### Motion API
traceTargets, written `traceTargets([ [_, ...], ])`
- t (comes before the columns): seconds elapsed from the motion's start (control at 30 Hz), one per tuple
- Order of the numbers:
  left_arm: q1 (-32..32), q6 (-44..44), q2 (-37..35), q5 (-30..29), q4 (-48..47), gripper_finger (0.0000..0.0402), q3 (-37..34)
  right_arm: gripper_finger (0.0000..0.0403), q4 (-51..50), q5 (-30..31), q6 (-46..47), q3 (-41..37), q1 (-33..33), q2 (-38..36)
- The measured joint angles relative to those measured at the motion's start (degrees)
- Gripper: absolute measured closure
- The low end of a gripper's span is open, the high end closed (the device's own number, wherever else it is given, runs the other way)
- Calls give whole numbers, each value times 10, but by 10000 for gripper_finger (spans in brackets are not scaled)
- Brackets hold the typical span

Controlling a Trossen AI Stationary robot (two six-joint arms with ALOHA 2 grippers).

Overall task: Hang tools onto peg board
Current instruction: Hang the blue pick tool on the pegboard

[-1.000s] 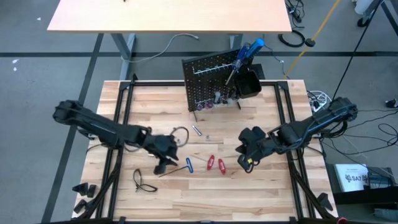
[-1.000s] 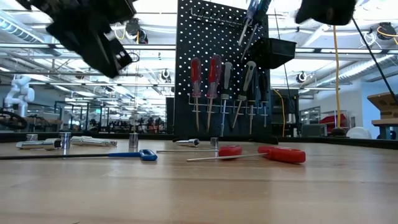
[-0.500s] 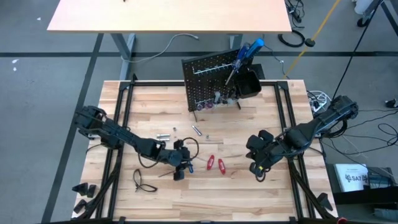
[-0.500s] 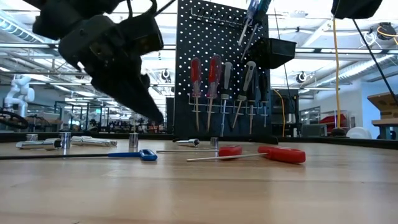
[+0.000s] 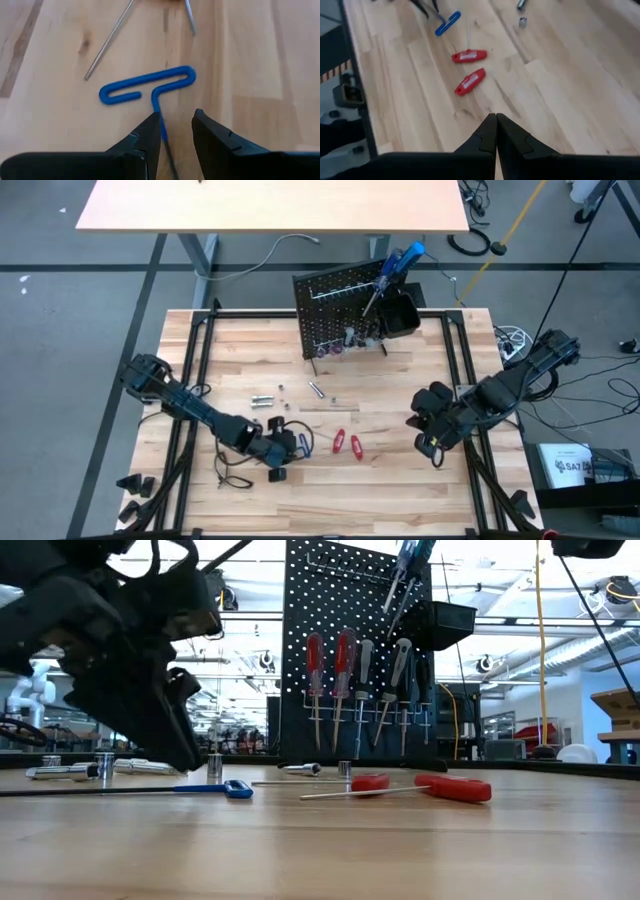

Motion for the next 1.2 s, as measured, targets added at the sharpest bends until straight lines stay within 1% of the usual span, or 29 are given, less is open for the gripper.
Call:
traceTargets([
  [0.1, 0, 0, 0, -16, 1, 288, 0, 403, 0, 10, 0, 0, 0, 0],
  [0.23, 0, 0, 6, -19, 2, 288, 0, 403, 0, 10, -4, 0, -2, 0],
  [0.4, 0, -2, 37, -11, 3, 288, 1, 403, -1, 10, 0, 0, -8, 0],
  [0.53, -1, -29, 56, -16, 7, 293, 2, 403, -1, 10, 5, 0, -8, 0],
  [0.63, 0, -29, 58, -17, 8, 322, 2, 403, -1, 10, 6, 0, -8, 0],
  [0.73, 1, -30, 58, -16, 3, 375, 2, 403, -1, 10, 5, 0, -9, 0],
  [0.77, 1, -30, 59, -16, 0, 386, 2, 403, -2, 10, 4, 0, -9, 0],
  [0.9, 11, -45, 62, -11, -2, 395, 3, 403, -2, 12, 1, 0, -9, 0],
  [0.97, 12, -42, 49, -9, -5, 398, 6, 403, -2, 12, -2, 0, -9, 0],
  [1.03, 13, -21, 28, -13, -13, 399, 11, 403, -2, 11, -2, 0, -9, 0],
  [1.13, 15, 16, -17, -21, -19, 401, 22, 403, -2, 11, 0, 0, -9, 0],
  [1.2, 14, 18, -47, -26, -14, 401, 27, 403, 1, 11, -4, 0, -9, 0],
])
